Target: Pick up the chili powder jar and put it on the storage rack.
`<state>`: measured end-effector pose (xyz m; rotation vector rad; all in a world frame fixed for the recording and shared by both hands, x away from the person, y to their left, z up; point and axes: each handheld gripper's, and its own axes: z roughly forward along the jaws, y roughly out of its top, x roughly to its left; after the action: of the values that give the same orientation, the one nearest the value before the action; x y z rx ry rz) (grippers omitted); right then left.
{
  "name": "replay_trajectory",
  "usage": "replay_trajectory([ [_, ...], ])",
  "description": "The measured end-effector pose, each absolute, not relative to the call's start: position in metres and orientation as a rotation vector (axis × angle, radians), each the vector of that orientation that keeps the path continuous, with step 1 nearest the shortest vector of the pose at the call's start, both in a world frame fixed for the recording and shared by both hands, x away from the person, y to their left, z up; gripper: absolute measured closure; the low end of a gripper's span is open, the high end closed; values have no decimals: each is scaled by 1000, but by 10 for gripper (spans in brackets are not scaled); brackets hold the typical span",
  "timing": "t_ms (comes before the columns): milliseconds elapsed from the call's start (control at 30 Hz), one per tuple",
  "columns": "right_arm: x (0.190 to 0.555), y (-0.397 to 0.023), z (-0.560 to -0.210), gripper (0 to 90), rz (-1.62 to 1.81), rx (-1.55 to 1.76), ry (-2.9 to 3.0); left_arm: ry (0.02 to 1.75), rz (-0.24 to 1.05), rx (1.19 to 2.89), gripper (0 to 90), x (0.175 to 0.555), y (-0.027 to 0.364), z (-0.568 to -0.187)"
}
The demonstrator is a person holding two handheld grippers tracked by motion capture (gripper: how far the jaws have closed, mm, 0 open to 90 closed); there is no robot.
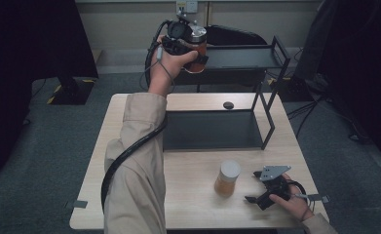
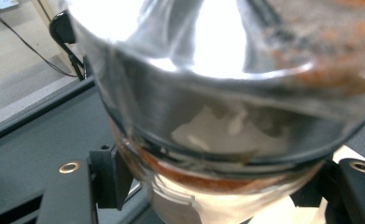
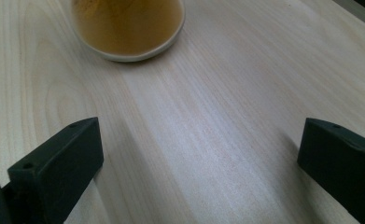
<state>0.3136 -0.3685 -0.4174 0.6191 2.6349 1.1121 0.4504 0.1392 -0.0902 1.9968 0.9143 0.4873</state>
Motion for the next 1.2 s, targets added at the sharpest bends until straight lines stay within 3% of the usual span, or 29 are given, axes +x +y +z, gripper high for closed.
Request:
replay_trajectory([
  [667,314,-369,-417,0,1111,616,2636,1014,544,1983,305,485,133,-100],
  [1200,314,-369,-417,0,1112,617,2635,1022,548,1972,302,488,129,-106],
])
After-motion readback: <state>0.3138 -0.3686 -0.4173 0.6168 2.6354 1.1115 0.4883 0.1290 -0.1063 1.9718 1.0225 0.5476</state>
